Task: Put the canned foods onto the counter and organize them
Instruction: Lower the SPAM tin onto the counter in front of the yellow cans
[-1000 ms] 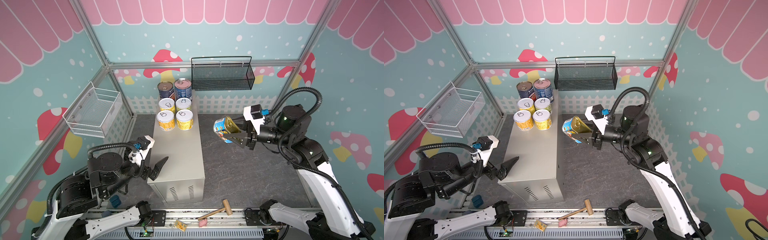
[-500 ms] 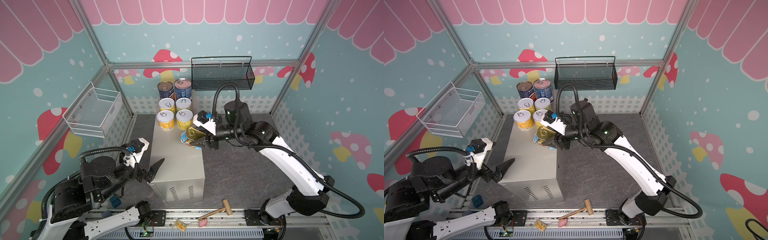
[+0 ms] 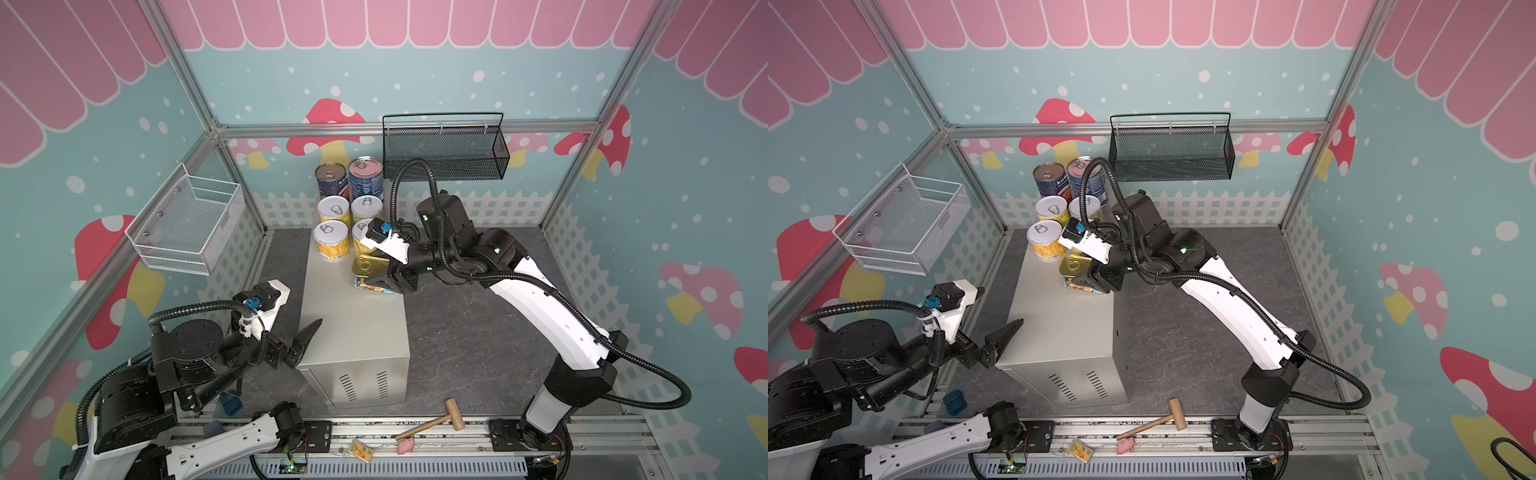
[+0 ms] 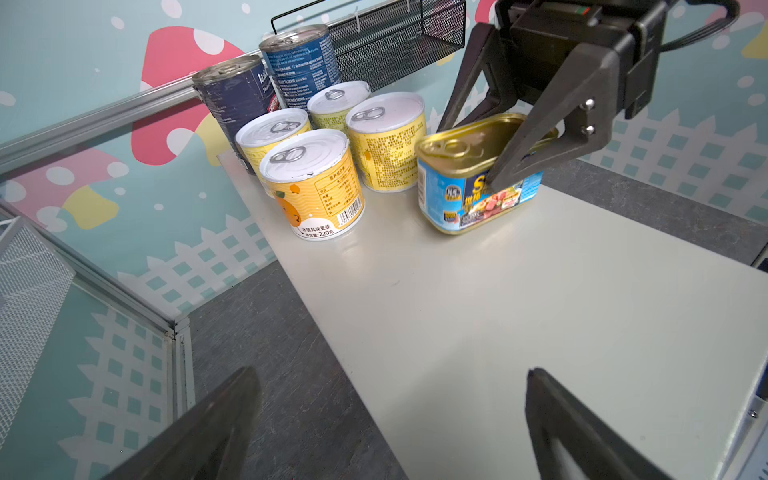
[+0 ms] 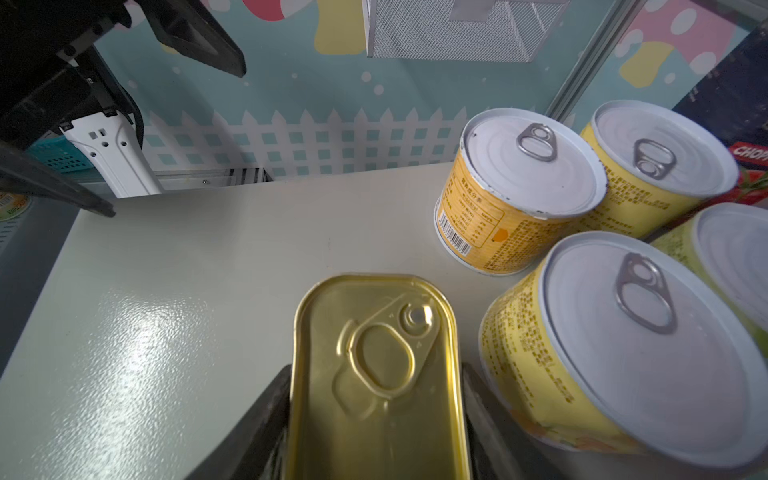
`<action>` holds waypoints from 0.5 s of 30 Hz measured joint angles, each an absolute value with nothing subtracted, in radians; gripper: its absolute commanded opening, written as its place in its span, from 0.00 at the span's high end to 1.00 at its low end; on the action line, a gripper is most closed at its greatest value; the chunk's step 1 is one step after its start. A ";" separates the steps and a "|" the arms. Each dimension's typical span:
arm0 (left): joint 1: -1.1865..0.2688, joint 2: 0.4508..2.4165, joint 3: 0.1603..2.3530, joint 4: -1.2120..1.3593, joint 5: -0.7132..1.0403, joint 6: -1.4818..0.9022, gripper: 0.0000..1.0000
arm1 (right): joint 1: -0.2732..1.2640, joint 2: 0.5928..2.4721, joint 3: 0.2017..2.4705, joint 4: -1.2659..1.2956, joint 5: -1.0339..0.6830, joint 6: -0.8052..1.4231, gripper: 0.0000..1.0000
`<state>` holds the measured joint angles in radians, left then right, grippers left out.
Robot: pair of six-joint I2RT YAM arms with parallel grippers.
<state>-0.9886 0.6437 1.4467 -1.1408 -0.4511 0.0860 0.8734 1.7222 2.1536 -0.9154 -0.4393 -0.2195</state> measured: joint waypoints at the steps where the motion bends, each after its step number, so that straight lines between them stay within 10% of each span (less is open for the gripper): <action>1: -0.989 0.643 1.447 -1.141 -0.453 0.087 0.01 | 0.878 1.733 2.167 -0.922 -0.435 -0.223 0.38; 15: -0.989 0.666 1.414 -1.119 -0.429 0.097 0.01 | 0.917 1.719 2.155 -0.922 -0.329 -0.230 0.20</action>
<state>-0.9886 0.6659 1.4136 -1.1191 -0.4286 0.0967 0.9173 1.7191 2.1548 -0.9218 -0.3290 -0.2302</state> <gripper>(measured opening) 0.991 0.785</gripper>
